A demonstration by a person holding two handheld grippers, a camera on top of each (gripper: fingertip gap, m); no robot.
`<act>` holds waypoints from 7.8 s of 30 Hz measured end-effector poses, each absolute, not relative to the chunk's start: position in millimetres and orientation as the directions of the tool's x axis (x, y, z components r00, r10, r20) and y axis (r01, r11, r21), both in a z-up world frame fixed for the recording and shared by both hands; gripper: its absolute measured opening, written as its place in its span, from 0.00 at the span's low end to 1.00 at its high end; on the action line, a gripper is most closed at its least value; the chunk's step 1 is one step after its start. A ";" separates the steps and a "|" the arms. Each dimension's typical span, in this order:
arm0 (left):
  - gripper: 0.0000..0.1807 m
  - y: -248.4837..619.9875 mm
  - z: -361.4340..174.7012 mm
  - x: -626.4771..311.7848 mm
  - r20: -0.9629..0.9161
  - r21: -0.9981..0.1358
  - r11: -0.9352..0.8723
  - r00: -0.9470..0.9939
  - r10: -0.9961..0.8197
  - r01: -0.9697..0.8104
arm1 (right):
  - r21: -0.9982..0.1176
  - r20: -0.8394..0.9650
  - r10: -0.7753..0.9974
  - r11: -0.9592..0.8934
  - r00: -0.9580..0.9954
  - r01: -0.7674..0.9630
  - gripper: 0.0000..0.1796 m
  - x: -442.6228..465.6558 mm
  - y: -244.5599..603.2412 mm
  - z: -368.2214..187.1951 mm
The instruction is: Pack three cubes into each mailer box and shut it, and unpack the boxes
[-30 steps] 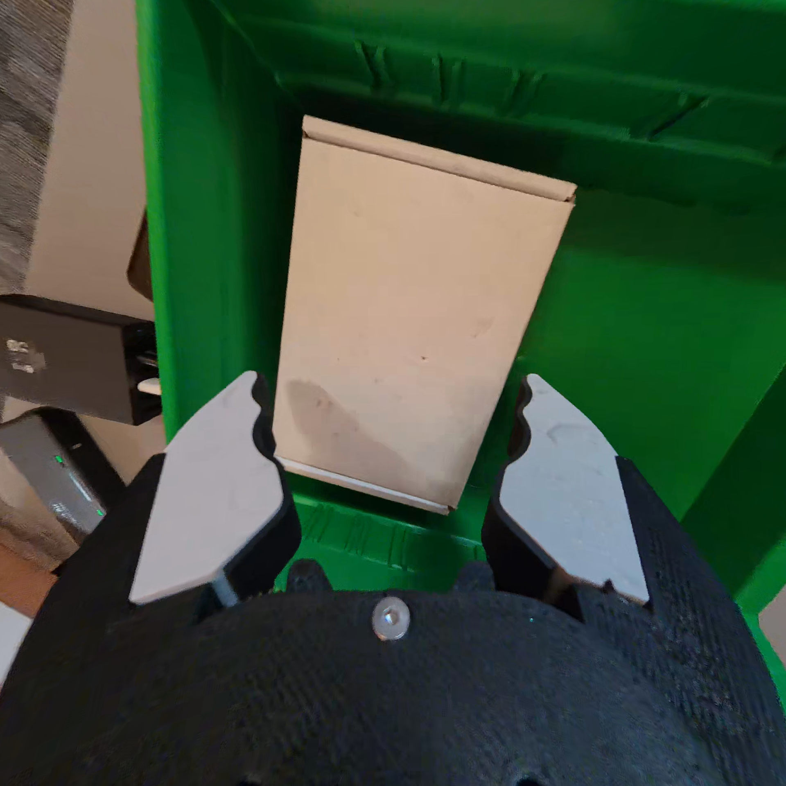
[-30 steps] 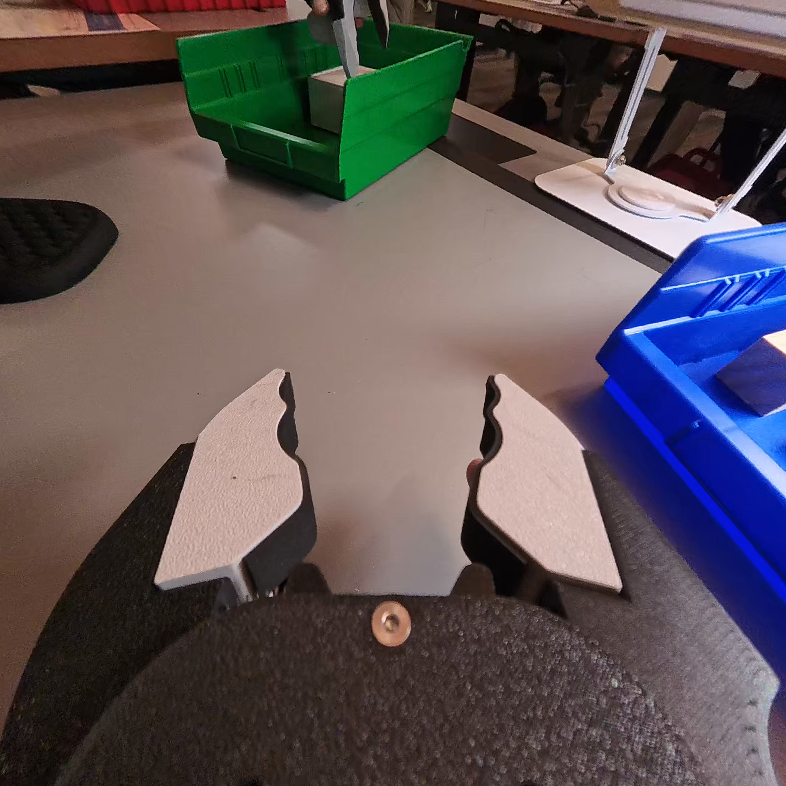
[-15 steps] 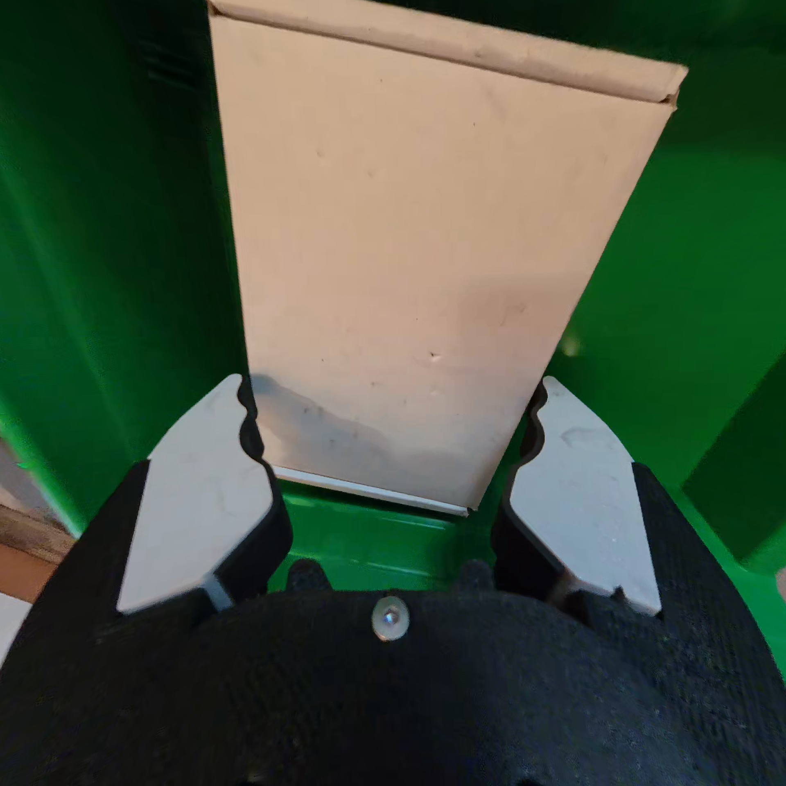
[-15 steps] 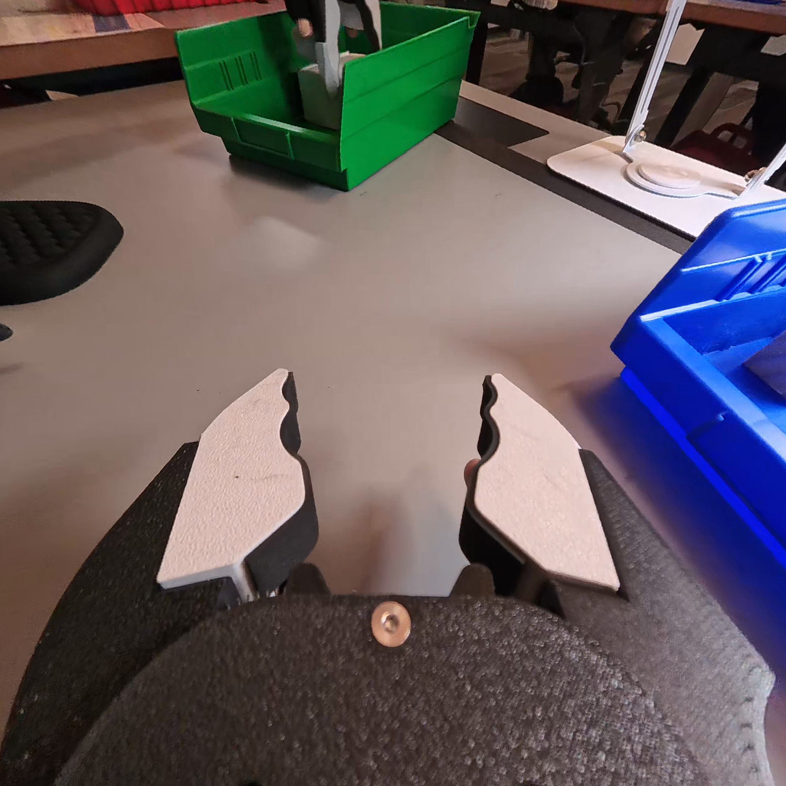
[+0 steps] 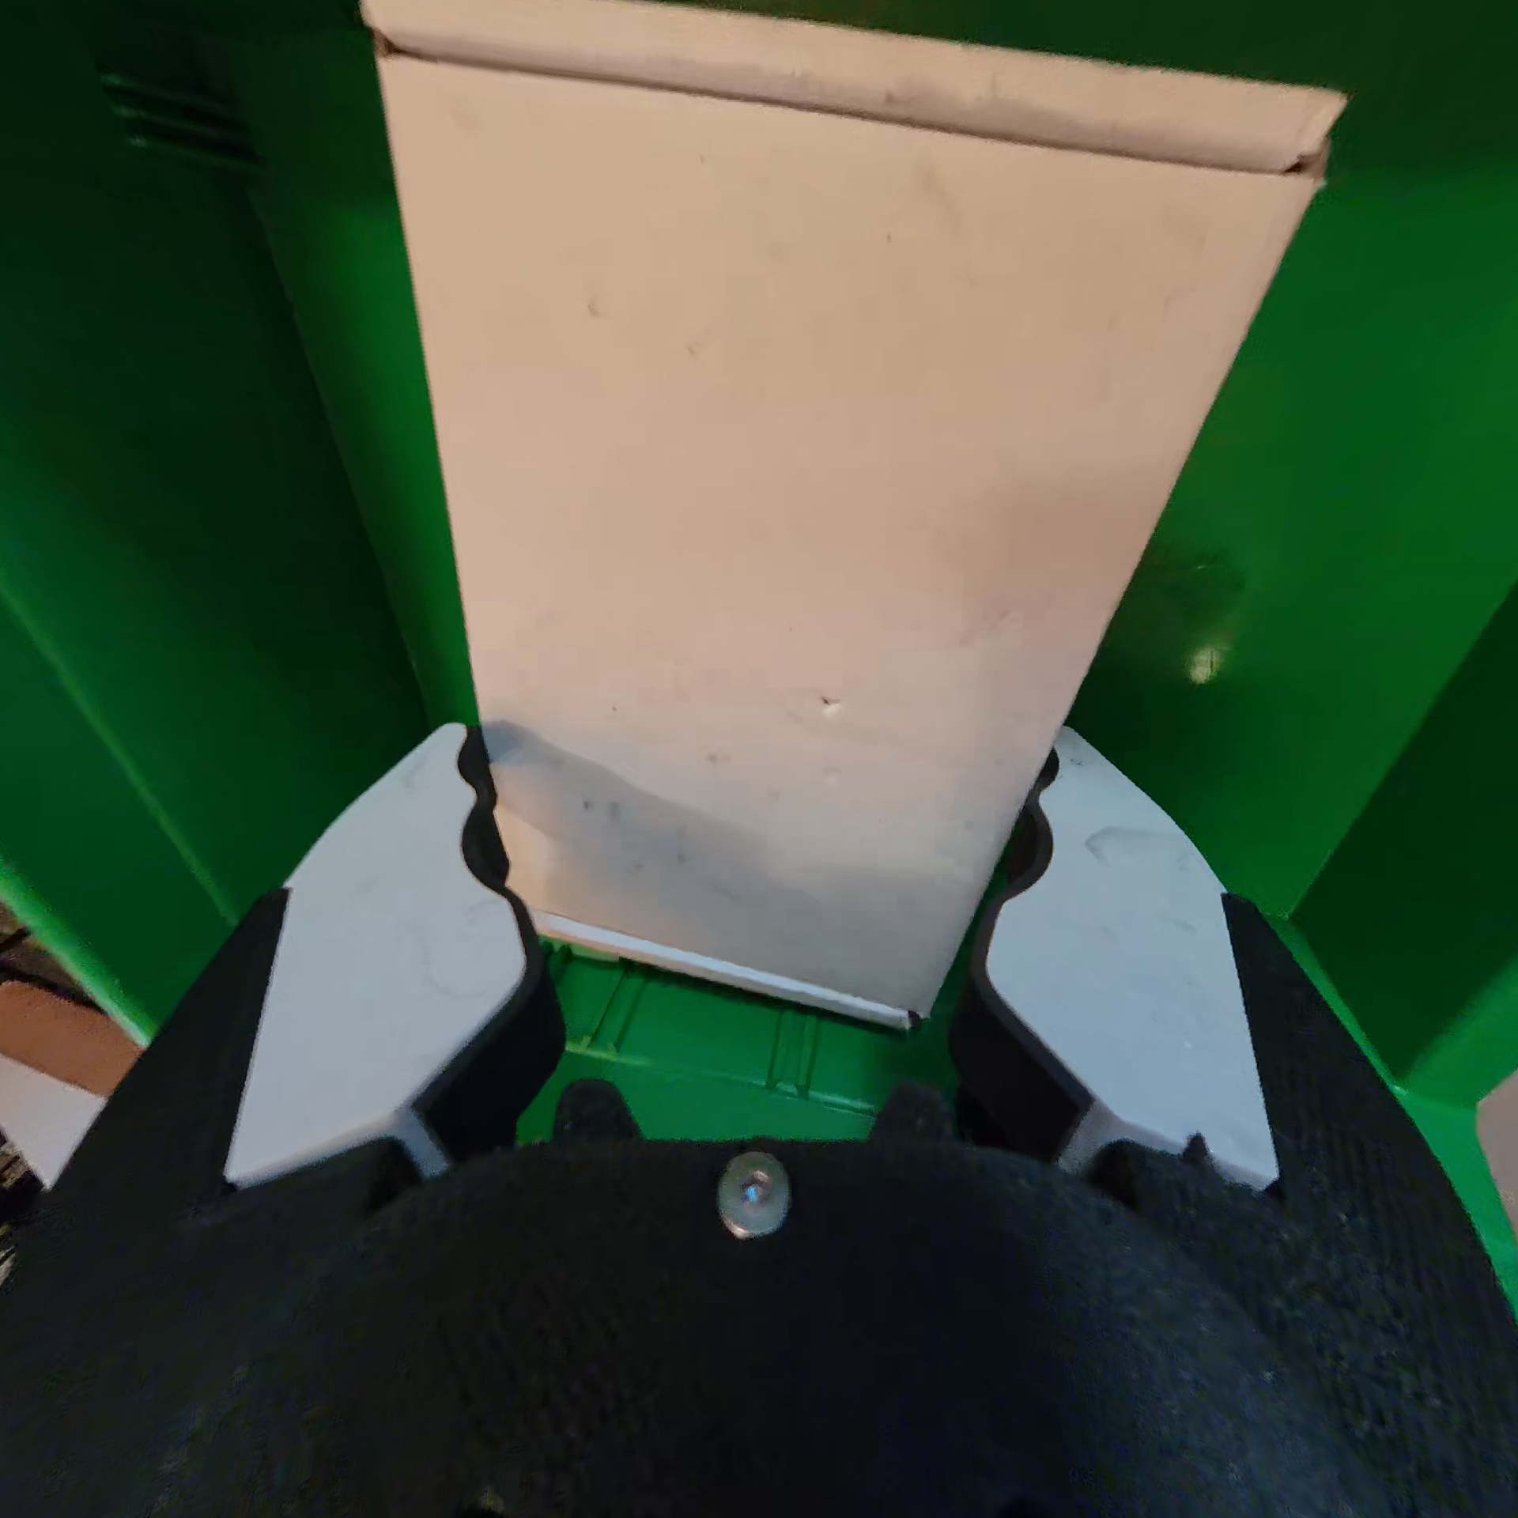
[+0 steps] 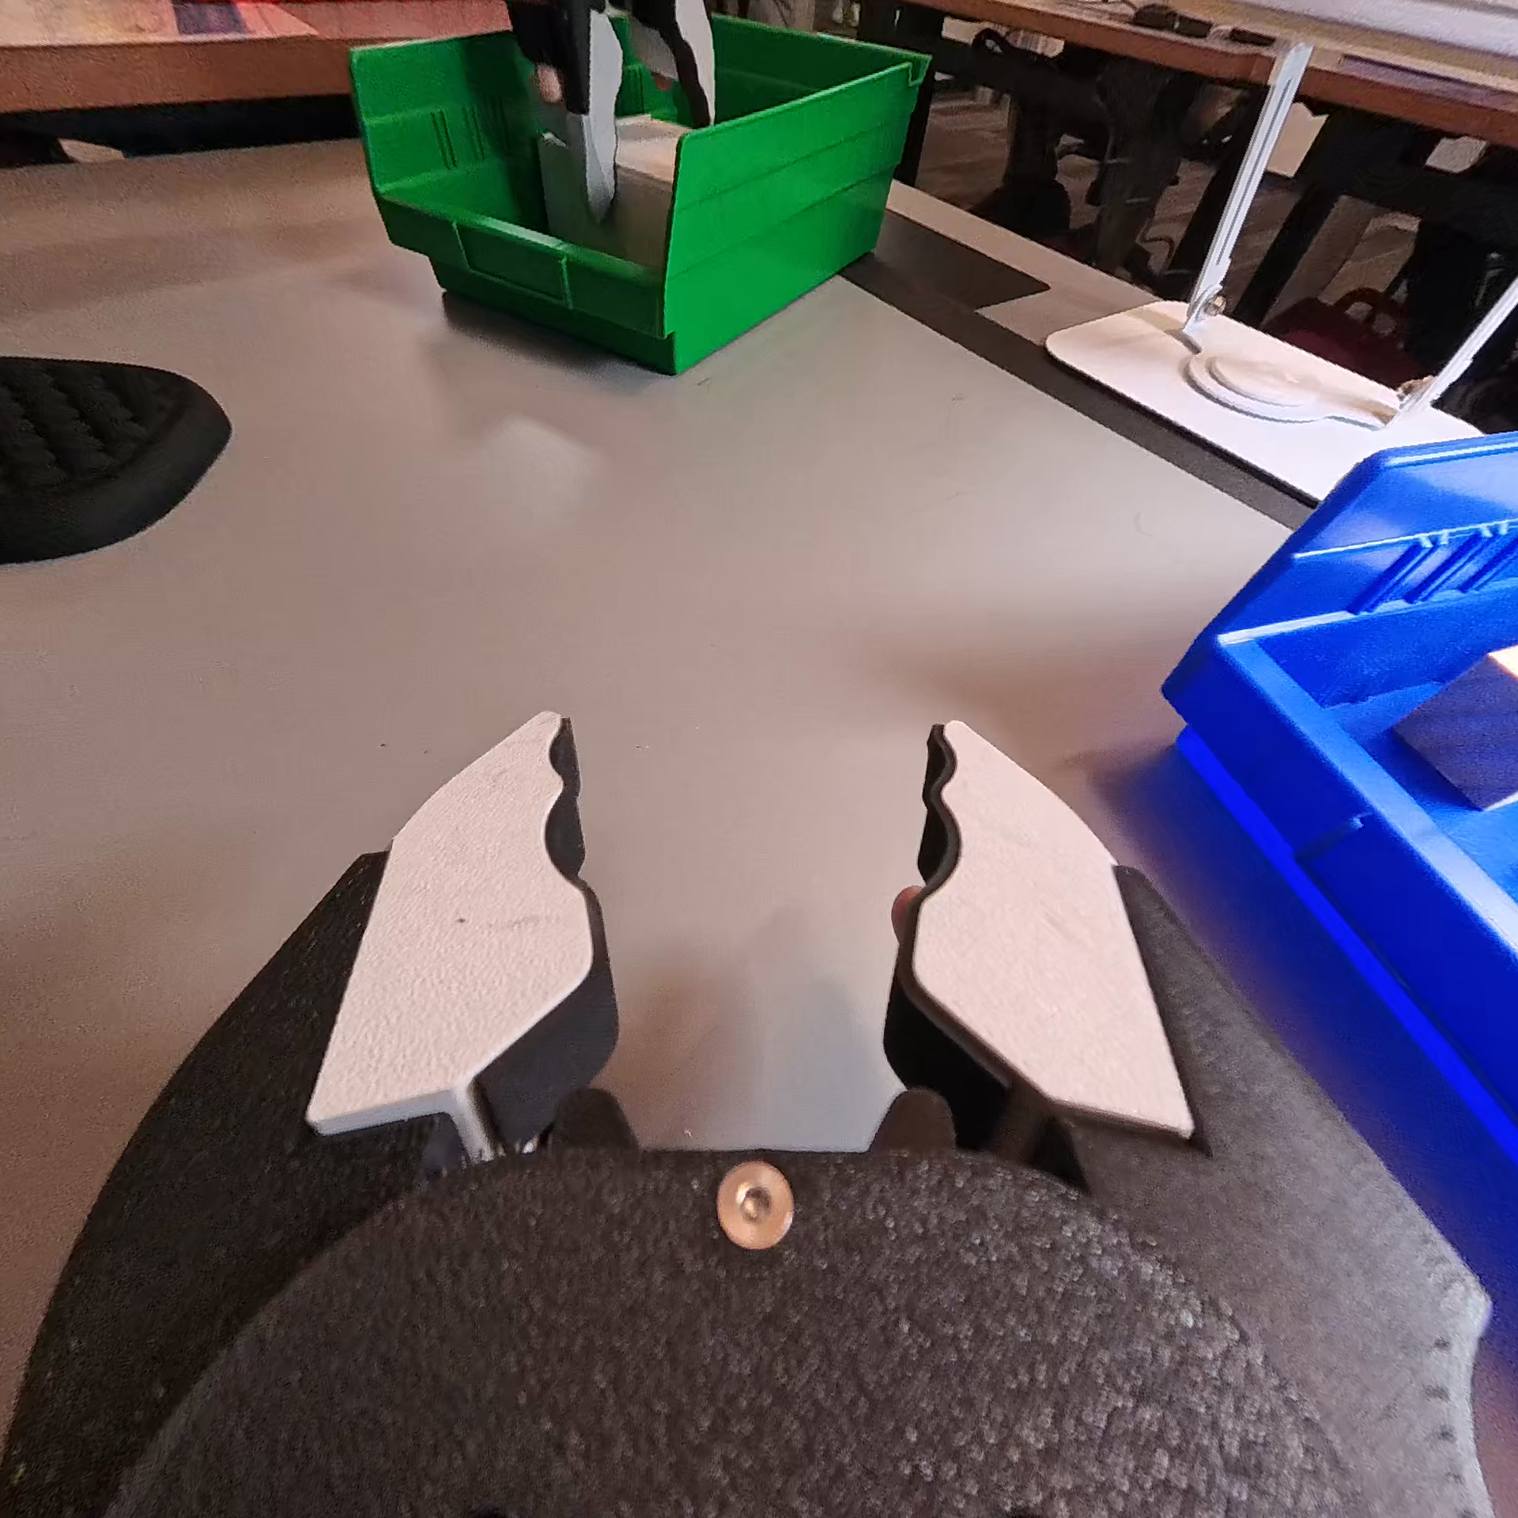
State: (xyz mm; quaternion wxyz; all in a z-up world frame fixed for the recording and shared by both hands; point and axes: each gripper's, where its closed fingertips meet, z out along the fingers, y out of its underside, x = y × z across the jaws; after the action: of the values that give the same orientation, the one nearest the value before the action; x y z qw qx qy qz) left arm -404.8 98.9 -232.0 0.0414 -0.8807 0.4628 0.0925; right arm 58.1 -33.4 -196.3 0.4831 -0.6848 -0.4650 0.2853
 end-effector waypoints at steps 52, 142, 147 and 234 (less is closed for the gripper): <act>0.37 80.8 -92.0 -377.5 -0.543 -0.249 -0.454 0.511 -0.666 -0.856 | -0.916 0.171 0.924 0.022 0.342 0.400 0.44 42.3 -54.1 -195.4; 0.43 -94.9 -181.7 -61.0 0.098 -0.935 -0.236 0.444 -0.890 -0.266 | -0.444 0.600 0.798 0.390 -0.055 0.806 0.01 -22.2 -75.4 -106.8; 0.34 -103.4 -199.4 -65.6 -0.059 -0.901 -0.123 0.399 -0.915 -0.415 | -0.466 0.531 0.846 0.346 -0.056 0.814 0.01 -18.0 -62.6 -96.4; 0.14 -121.1 -215.1 -36.7 -0.238 -0.861 0.034 0.344 -0.908 -0.507 | -0.466 0.266 0.940 0.318 -0.212 0.826 0.25 20.7 -110.4 -143.7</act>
State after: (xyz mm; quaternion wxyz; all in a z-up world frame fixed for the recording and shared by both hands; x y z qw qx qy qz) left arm -36.7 -121.1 -215.1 0.4822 -0.6630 0.5335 -0.2082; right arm 20.7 -110.4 -143.7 0.2561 -0.5730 -0.7704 0.1119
